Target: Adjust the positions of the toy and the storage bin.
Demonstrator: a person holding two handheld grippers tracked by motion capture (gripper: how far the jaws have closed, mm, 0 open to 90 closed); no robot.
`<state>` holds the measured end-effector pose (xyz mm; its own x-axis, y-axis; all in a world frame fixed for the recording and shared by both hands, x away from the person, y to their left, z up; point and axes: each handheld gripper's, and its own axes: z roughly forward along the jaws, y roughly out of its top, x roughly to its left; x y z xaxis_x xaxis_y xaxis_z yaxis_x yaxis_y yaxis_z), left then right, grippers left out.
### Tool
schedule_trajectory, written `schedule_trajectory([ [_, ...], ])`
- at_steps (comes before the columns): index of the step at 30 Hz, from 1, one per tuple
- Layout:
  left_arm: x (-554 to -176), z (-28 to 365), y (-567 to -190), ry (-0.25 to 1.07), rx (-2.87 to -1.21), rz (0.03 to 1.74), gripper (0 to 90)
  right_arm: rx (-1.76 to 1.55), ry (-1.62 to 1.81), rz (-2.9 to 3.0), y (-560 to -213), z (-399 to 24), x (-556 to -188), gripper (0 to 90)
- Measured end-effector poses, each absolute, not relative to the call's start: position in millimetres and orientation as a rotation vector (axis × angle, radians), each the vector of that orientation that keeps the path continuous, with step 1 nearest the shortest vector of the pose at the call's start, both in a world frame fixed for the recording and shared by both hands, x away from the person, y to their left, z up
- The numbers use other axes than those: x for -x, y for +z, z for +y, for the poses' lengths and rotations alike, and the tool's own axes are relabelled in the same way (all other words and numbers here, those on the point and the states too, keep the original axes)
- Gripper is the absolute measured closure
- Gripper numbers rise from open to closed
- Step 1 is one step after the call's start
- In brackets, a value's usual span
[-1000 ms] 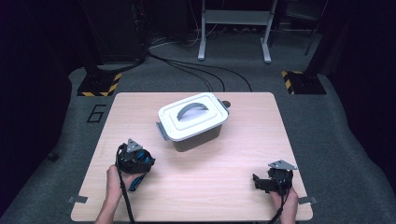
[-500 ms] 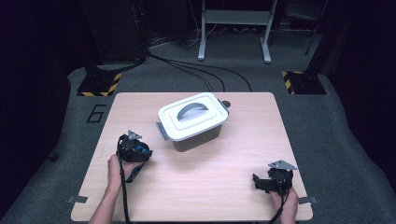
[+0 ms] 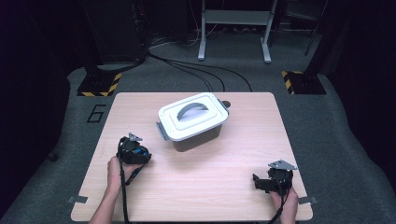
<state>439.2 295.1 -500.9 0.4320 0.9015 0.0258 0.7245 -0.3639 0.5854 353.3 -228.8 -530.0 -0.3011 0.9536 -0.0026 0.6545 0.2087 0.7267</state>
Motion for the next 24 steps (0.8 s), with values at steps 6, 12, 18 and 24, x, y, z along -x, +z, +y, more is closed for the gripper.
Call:
schedule_trajectory([
  [6, -437, 295, -505, 0.485, -2.193, 1.374, 24.1, -1.489, 0.874, 2.034, -530, -229, -353, 2.0],
  [12, -433, 297, -499, 0.473, -2.151, 1.364, 9.7, -1.491, 0.875, 2.033, -530, -229, -353, 1.9],
  [18, -427, 299, -481, 0.481, -2.146, 1.296, 3.0, -1.485, 0.871, 2.038, -530, -229, -353, 2.0],
  [24, -423, 294, -454, 0.468, -2.096, 1.208, 0.2, -1.485, 0.871, 2.038, -530, -229, -353, 1.9],
])
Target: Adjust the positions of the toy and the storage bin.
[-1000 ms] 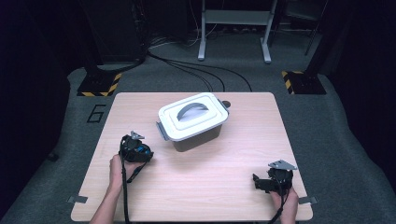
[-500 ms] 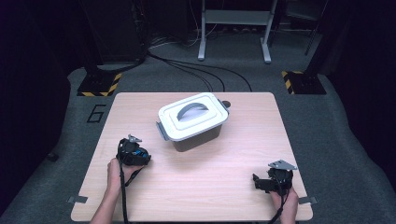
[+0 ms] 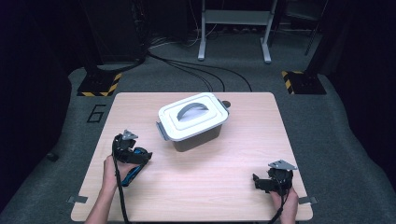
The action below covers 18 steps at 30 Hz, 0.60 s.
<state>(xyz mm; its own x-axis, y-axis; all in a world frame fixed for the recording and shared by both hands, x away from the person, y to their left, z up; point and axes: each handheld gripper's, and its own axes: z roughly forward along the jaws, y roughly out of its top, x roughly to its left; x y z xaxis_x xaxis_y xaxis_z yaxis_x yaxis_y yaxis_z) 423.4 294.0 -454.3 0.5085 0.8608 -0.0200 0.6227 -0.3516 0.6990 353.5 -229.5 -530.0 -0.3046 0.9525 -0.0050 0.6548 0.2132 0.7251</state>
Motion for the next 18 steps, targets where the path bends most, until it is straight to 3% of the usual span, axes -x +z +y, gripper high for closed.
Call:
schedule_trajectory([
  [18, -446, 266, -403, 0.442, -2.073, 1.014, 0.0, -1.485, 0.871, 2.039, -530, -229, -353, 2.1],
])
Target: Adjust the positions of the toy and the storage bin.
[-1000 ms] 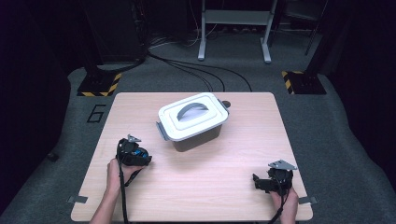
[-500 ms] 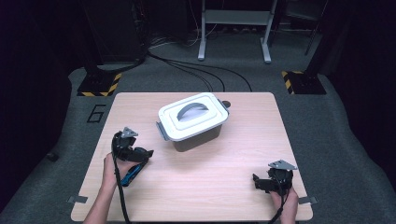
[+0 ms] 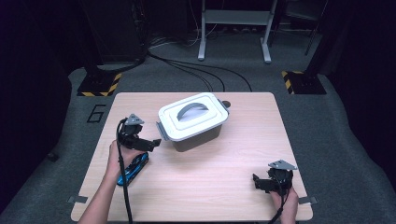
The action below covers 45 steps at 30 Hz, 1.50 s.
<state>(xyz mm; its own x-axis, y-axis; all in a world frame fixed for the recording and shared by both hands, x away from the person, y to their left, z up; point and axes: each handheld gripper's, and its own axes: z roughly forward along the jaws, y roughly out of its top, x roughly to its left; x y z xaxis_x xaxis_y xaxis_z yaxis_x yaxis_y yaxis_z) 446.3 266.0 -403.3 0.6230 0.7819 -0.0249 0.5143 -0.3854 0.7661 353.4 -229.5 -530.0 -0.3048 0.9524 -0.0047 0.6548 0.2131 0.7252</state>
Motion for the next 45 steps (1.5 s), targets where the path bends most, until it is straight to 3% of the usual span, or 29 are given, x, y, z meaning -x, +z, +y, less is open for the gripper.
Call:
schedule_trajectory([
  [24, -512, 187, -377, 0.39, -2.102, 0.846, 0.3, -1.47, 0.877, 2.047, -530, -230, -353, 3.3],
  [26, -518, 183, -376, 0.385, -2.087, 0.851, 6.0, -1.471, 0.877, 2.047, -530, -230, -353, 3.3],
  [27, -520, 181, -375, 0.401, -2.08, 0.84, 17.8, -1.469, 0.881, 2.048, -530, -230, -353, 3.5],
  [30, -528, 175, -374, 0.396, -2.068, 0.839, 19.1, -1.469, 0.881, 2.049, -530, -230, -353, 3.5],
  [31, -530, 173, -373, 0.403, -2.063, 0.833, 26.6, -1.469, 0.881, 2.049, -530, -230, -353, 3.5],
  [33, -533, 170, -371, 0.426, -2.067, 0.822, 27.0, -1.469, 0.882, 2.049, -530, -230, -353, 3.5],
  [39, -546, 163, -370, 0.433, -2.088, 0.802, 44.8, -1.467, 0.882, 2.05, -530, -230, -353, 3.6],
  [43, -549, 157, -376, 0.441, -2.151, 0.784, 51.7, -1.466, 0.883, 2.051, -530, -230, -353, 3.6],
  [45, -551, 157, -378, 0.427, -2.164, 0.762, 59.9, -1.466, 0.883, 2.051, -530, -230, -353, 3.6],
])
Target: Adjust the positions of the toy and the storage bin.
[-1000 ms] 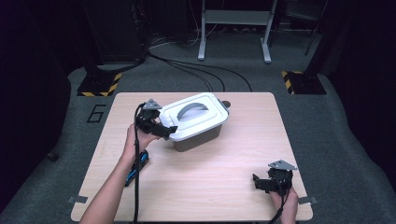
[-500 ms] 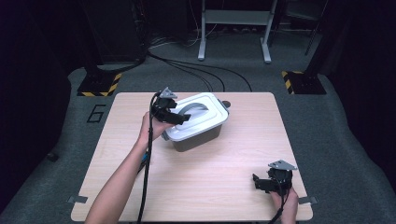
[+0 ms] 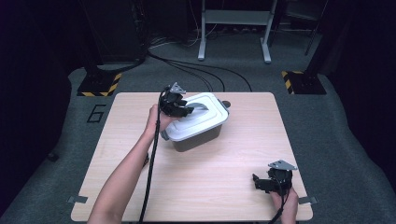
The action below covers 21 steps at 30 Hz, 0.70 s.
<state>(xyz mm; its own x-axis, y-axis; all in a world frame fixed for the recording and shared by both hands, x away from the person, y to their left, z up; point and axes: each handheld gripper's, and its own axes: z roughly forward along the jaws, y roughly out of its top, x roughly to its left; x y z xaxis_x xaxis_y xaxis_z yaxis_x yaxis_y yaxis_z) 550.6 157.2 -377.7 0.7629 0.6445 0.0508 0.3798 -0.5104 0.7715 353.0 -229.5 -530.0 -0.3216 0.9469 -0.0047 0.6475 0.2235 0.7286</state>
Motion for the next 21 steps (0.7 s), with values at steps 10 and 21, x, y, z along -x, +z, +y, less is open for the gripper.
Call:
schedule_trajectory([
  [10, -545, 154, -375, 0.474, -2.198, 0.789, 66.3, -1.466, 0.881, 2.05, -530, -230, -353, 3.6],
  [21, -527, 157, -371, 0.522, -2.172, 1.012, 66.7, -1.467, 0.877, 2.056, -530, -230, -353, 3.6],
])
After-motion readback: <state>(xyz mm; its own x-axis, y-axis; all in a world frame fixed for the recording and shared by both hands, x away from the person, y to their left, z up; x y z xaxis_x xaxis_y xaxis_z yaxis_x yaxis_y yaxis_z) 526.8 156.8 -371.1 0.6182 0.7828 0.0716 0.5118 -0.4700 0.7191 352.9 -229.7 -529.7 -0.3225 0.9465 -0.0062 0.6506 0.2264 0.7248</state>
